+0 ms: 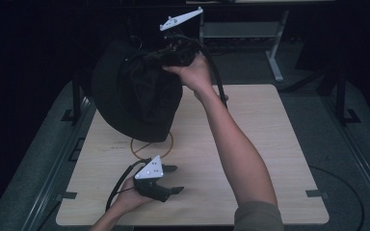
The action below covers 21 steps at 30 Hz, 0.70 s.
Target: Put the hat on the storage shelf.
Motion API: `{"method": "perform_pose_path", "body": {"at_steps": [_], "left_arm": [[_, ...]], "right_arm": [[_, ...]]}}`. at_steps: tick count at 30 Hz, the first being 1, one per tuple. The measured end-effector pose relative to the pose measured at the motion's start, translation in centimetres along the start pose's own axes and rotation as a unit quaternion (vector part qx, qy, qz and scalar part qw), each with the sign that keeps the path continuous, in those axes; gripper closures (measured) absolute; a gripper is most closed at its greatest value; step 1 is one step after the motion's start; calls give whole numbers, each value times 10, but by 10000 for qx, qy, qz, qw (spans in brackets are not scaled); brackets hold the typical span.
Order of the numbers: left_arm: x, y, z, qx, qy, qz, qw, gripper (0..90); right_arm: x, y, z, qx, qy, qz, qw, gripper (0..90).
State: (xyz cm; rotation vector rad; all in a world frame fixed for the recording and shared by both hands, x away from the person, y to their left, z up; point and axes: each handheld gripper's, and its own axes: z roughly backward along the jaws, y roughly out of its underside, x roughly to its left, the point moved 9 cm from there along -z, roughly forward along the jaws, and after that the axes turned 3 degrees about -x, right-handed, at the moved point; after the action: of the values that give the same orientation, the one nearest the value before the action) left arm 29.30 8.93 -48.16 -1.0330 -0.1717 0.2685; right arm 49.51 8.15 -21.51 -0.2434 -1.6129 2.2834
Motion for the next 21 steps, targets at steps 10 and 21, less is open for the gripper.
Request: {"method": "perform_pose_path", "body": {"at_steps": [10, 21], "left_arm": [[-3, 0, -2, 23, 27, -74, 10000, 285], [-6, 0, -4, 7, 65, -146, 9999, 285]], "right_arm": [[-5, 4, -16, 130, 40, -181, 9997, 860], [-6, 5, -33, 344, 113, -197, 9992, 859]]}}
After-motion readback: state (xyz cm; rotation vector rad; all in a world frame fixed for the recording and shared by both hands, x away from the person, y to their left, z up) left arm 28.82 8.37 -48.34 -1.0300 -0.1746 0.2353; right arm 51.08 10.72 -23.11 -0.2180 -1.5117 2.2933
